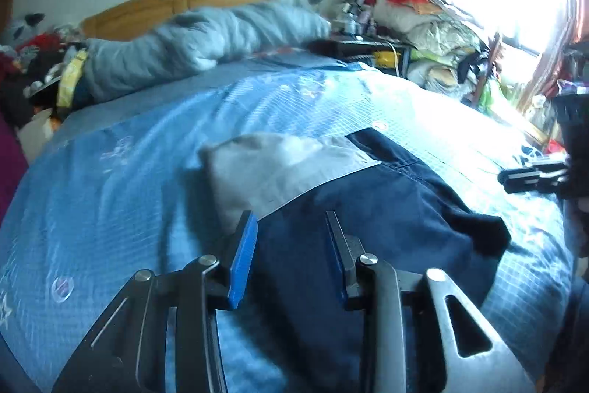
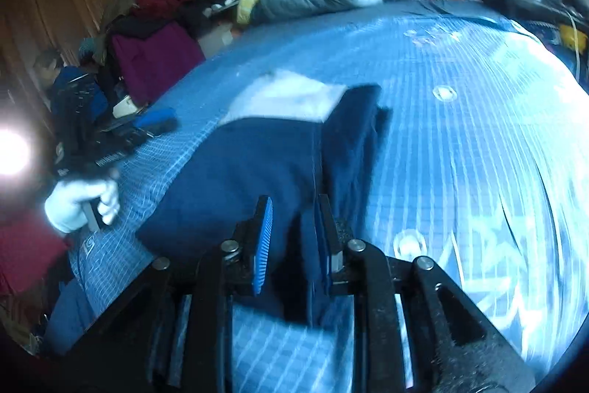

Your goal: Fold small clothes

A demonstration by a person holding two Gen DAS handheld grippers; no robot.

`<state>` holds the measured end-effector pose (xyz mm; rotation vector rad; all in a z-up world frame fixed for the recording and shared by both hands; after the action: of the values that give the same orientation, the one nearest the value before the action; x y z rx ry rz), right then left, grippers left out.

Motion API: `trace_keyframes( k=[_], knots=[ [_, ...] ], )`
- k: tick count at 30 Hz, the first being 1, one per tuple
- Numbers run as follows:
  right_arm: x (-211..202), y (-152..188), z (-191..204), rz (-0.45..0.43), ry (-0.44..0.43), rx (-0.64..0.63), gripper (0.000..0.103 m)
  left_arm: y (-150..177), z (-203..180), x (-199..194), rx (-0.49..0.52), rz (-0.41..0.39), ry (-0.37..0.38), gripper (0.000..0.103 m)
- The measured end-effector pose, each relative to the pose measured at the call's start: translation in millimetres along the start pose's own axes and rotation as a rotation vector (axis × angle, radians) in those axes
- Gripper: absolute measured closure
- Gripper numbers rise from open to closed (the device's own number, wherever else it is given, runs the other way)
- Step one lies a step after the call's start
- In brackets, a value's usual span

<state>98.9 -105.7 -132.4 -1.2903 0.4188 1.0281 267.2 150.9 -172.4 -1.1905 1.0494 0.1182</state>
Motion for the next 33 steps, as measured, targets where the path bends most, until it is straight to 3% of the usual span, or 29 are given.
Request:
trace_keyframes(
  k=[2, 4, 5, 7, 10, 16, 18, 21, 23, 25, 28, 31, 33],
  knots=[
    [36.2, -23.4, -4.4, 0.033, 0.009, -0.038, 0.085, -17.1, -6.6, 48.8, 0.029, 0.063, 0.024, 0.067],
    [79.6, -30.9, -15.7, 0.123, 0.047, -0.052, 0.087, -4.8, -23.3, 90.7, 0.073, 0.184, 0.002, 0.064],
    [103.3, -28.4, -24.5, 0.190, 0.065, -0.052, 0.091, -2.5, -23.6, 105.2, 0.076, 0.210, -0.005, 0.064],
    [111.9, -28.1, -32.7, 0.165, 0.000, -0.038, 0.093, -7.4, -16.3, 109.8, 0.014, 0.205, 0.030, 0.061],
    [103.9, -30.6, -34.1, 0.166, 0.014, -0.034, 0.094, -10.5, -14.7, 104.8, 0.021, 0.202, 0.019, 0.061],
    [86.0, -60.3, -26.3, 0.090, 0.041, -0.099, 0.090, -1.0, -25.6, 42.6, 0.037, 0.128, 0.043, 0.064],
    [104.1, -71.7, -33.9, 0.117, 0.067, -0.104, 0.090, 16.1, -31.8, 28.0, 0.053, 0.135, 0.039, 0.063],
    [147.5, -72.3, -40.6, 0.252, 0.058, -0.101, 0.090, 50.5, -40.5, 31.2, 0.064, 0.196, 0.020, 0.063],
    [143.1, -80.8, -34.6, 0.252, 0.101, -0.108, 0.090, 58.0, -39.0, 24.6, 0.022, 0.189, 0.017, 0.062],
    [124.3, -90.3, -17.9, 0.187, 0.107, -0.118, 0.090, 58.8, -42.3, 13.6, 0.013, 0.175, 0.004, 0.057],
    [115.3, -106.5, 27.1, 0.121, 0.026, -0.173, 0.090, 63.1, -41.1, -3.0, -0.048, 0.142, 0.031, 0.054],
    [149.9, -122.7, 61.5, 0.142, 0.002, -0.241, 0.090, 76.0, -42.7, -8.6, -0.078, 0.153, 0.037, 0.054],
    [189.1, -122.0, 70.8, 0.228, 0.021, -0.246, 0.088, 83.1, -38.9, -15.7, -0.110, 0.154, 0.044, 0.054]
  ],
)
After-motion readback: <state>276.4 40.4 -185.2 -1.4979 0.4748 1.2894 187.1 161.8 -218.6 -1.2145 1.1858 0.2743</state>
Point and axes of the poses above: each gripper's, at about its wrist camera, not at the fingertips, and x roughly the way its jaws point, z to its left, y to its underside, the point moved 5 cm from there along x, roughly the way its jaws point, and after that the axes turned 9 degrees about z, right-handed, at the moved point
